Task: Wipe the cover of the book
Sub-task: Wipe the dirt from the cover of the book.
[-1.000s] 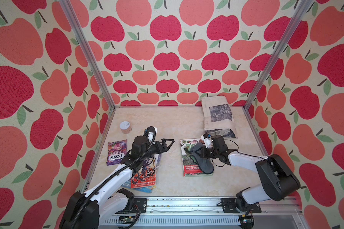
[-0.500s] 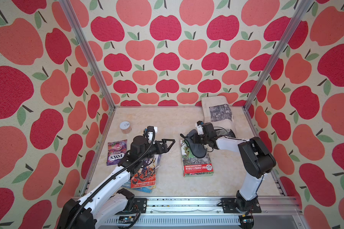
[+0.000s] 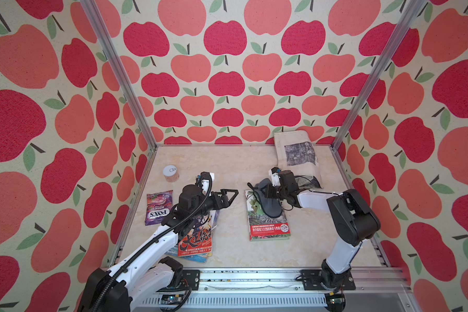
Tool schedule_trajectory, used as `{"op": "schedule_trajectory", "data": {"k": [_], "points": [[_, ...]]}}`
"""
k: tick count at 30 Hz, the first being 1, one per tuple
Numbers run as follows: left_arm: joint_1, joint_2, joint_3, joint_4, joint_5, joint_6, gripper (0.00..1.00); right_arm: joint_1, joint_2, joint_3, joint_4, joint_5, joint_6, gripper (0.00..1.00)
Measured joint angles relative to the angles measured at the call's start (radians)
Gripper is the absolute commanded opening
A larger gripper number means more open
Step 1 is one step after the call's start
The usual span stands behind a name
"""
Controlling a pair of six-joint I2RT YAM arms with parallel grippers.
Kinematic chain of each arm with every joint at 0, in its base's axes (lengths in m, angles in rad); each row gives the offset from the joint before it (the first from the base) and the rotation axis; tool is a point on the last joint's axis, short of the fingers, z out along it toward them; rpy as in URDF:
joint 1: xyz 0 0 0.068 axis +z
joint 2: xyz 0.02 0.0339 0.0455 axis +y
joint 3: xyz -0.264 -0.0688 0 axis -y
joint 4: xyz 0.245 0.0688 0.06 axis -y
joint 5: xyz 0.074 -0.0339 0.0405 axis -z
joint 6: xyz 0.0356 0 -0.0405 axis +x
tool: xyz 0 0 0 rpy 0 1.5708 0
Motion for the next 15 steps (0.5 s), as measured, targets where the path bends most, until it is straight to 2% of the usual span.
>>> {"op": "schedule_trajectory", "data": {"k": [3, 8, 11, 15], "points": [[-0.014, 0.03, 0.0, 0.018, 0.0, 0.0, 0.99, -0.043, -0.038, -0.037, -0.008, 0.01, 0.0, 0.0], [-0.031, 0.056, 0.0, 0.029, -0.001, 0.0, 0.99, -0.025, -0.053, -0.051, -0.01, 0.042, 0.003, 0.0], [-0.036, 0.056, 0.0, 0.036, -0.006, 0.0, 0.99, 0.031, -0.053, -0.055, 0.002, 0.069, 0.019, 0.0], [-0.041, 0.056, -0.001, 0.052, -0.018, 0.0, 0.99, 0.172, -0.05, -0.054, 0.009, 0.095, 0.039, 0.0]]}}
